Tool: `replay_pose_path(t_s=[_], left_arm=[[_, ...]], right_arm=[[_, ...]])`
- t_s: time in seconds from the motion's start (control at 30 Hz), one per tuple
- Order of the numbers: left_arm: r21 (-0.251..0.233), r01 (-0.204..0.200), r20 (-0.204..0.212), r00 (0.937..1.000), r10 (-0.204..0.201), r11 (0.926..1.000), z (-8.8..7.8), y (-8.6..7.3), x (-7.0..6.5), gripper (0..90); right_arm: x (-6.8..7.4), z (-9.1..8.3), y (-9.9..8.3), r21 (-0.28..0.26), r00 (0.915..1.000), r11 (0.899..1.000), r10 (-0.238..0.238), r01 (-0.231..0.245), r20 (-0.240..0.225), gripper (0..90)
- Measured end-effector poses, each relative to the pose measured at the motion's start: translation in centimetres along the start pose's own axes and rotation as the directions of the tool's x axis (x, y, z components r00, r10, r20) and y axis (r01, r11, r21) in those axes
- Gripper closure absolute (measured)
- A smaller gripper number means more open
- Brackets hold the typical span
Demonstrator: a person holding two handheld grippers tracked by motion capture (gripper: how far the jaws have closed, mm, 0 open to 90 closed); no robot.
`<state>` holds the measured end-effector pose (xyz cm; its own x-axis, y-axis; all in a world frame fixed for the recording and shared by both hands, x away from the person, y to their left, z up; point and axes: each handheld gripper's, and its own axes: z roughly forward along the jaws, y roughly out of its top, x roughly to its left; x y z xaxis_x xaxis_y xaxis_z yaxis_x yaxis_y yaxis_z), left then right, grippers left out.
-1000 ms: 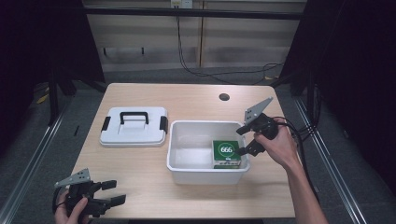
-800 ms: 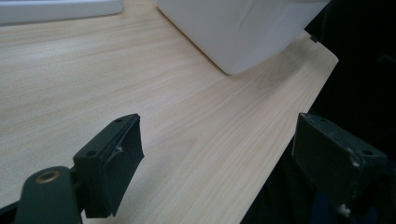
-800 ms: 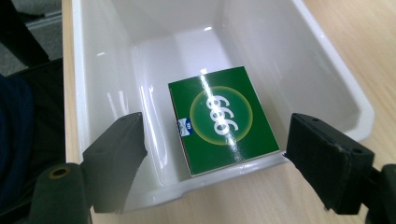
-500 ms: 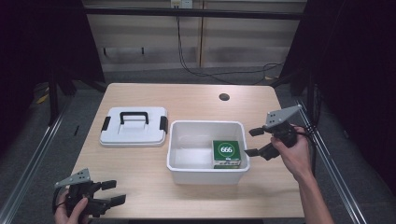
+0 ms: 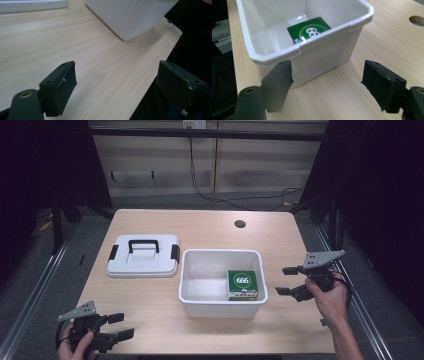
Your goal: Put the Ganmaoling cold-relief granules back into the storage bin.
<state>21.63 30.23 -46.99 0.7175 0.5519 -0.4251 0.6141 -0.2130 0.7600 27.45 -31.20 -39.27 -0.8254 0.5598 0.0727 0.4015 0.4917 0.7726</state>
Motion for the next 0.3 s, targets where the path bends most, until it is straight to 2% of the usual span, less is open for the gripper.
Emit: replay_pose_path(t_s=[0.07,0.13,0.2,0.3], left_arm=[[0.001,-0.001,0.000,1.0000,0.001,1.0000,0.0,0.0,0.0,16.0],[0.000,0.001,0.001,1.0000,-0.001,1.0000,0.0,0.0,0.0,16.0],[0.002,-0.002,0.000,1.0000,0.002,1.0000,0.0,0.0,0.0,16.0],[0.005,-0.007,0.001,1.0000,0.007,1.0000,0.0,0.0,0.0,16.0]], right_arm=[[0.2,0.0,-1.1,-0.001,0.9998,1.000,0.009,-0.009,0.017,24.4],[0.2,0.0,-1.4,-0.003,0.9998,1.000,0.011,-0.011,0.018,24.4],[0.1,-0.2,-2.7,-0.023,0.9987,0.999,0.036,-0.035,0.038,23.8],[0.0,-0.2,-3.4,-0.036,0.9974,0.998,0.054,-0.052,0.047,22.2]])
